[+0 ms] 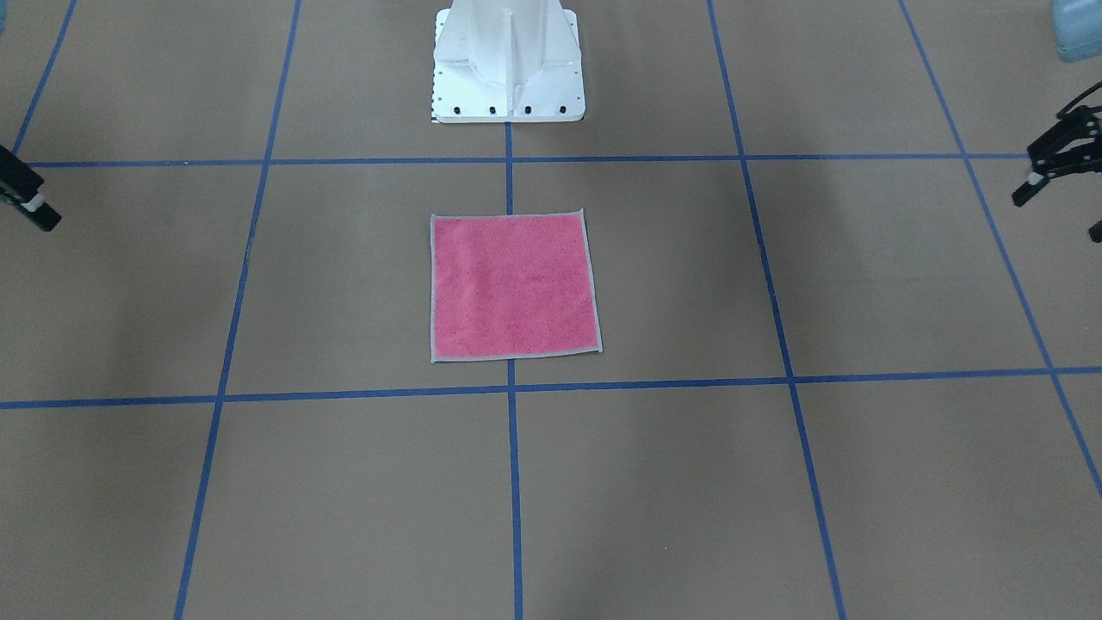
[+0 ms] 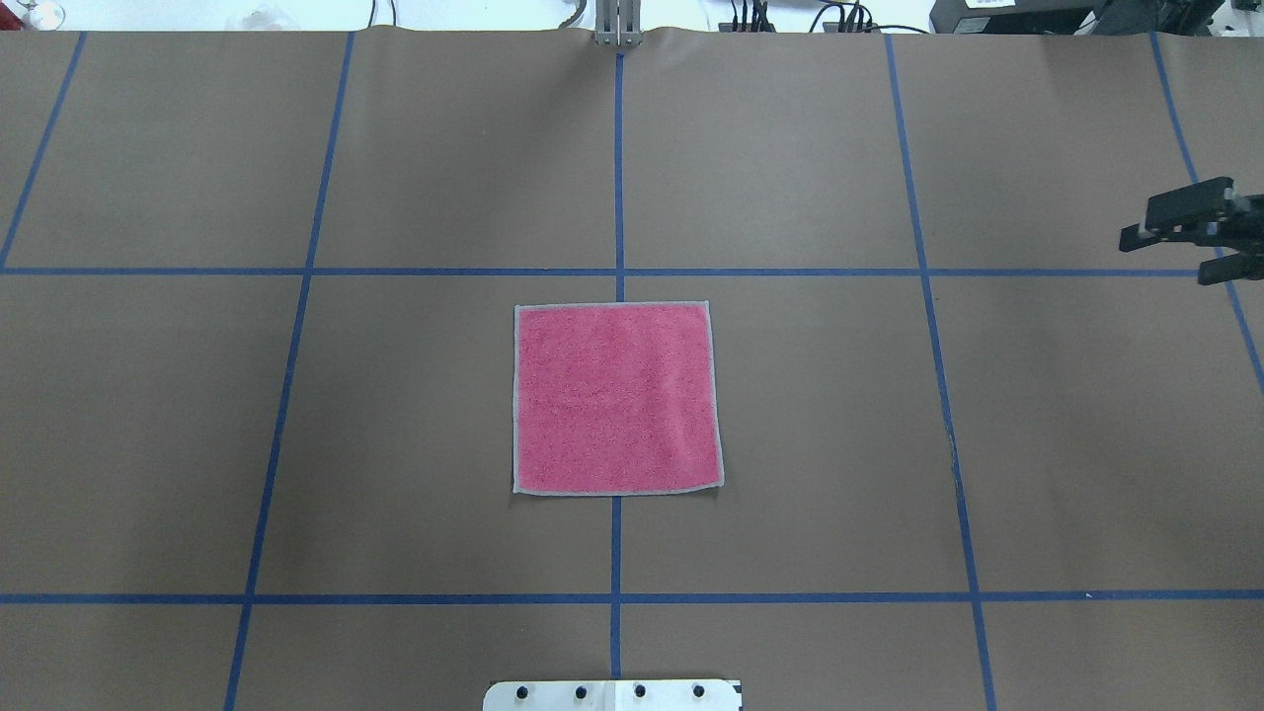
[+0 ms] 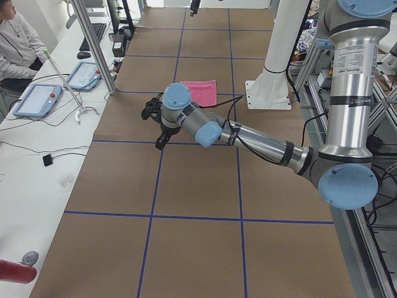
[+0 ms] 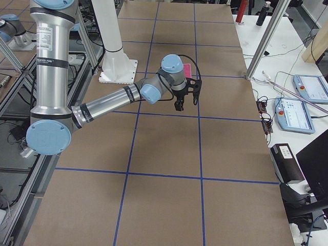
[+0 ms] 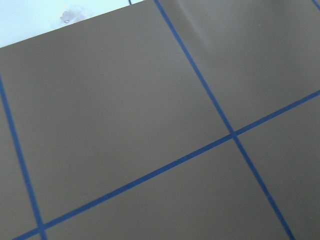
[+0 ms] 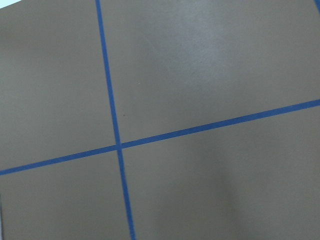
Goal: Fold towel twice with both arms
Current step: 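Move both grippers in toward the towel's edge nearest the robot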
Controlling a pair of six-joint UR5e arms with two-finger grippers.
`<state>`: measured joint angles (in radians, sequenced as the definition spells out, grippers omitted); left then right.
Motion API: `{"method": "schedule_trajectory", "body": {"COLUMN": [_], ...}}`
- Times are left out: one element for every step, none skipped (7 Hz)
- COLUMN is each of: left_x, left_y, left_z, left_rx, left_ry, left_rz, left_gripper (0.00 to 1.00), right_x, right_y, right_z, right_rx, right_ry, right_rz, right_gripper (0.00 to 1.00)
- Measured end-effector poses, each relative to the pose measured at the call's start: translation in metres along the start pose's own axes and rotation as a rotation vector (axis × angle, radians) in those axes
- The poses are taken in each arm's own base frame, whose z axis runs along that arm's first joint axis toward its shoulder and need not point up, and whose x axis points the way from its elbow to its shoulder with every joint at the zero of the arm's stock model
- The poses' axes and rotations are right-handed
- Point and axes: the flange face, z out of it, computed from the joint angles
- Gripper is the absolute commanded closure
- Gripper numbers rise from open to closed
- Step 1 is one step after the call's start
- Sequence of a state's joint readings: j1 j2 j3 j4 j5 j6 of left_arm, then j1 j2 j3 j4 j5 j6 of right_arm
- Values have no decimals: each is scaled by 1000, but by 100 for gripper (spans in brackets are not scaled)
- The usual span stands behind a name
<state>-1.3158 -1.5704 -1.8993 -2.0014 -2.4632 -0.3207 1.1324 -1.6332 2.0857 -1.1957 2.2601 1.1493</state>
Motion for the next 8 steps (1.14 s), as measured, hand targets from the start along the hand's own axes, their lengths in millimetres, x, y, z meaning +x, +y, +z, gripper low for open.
{"method": "schedule_trajectory", "body": {"left_x": [32,67,106,148,190,230,269,308], "left_y": [0,-3,-6,-2,6,19,33,49], "left_z": [24,43,64,95,126,154,179,201], "left_rx": [-2,1,2,14,32,56,75,78], "left_ry": [57,121,166,177,177,177,183,200], "left_rz": [-83,-206,-320,-412,-497,-575,-637,-688], "left_gripper": [0,0,0,0,0,0,0,0], "right_x": [-35,-67,-93,-116,-136,-151,-162,-167], "right_y": [24,50,76,101,124,148,172,194], "right_z": [7,13,18,26,39,54,69,81], "right_rx": [8,18,30,45,68,98,118,126], "right_ry": [-19,-43,-66,-86,-104,-119,-128,-130], "right_rz": [56,120,176,227,274,319,353,364], "right_gripper": [0,0,0,0,0,0,0,0]}}
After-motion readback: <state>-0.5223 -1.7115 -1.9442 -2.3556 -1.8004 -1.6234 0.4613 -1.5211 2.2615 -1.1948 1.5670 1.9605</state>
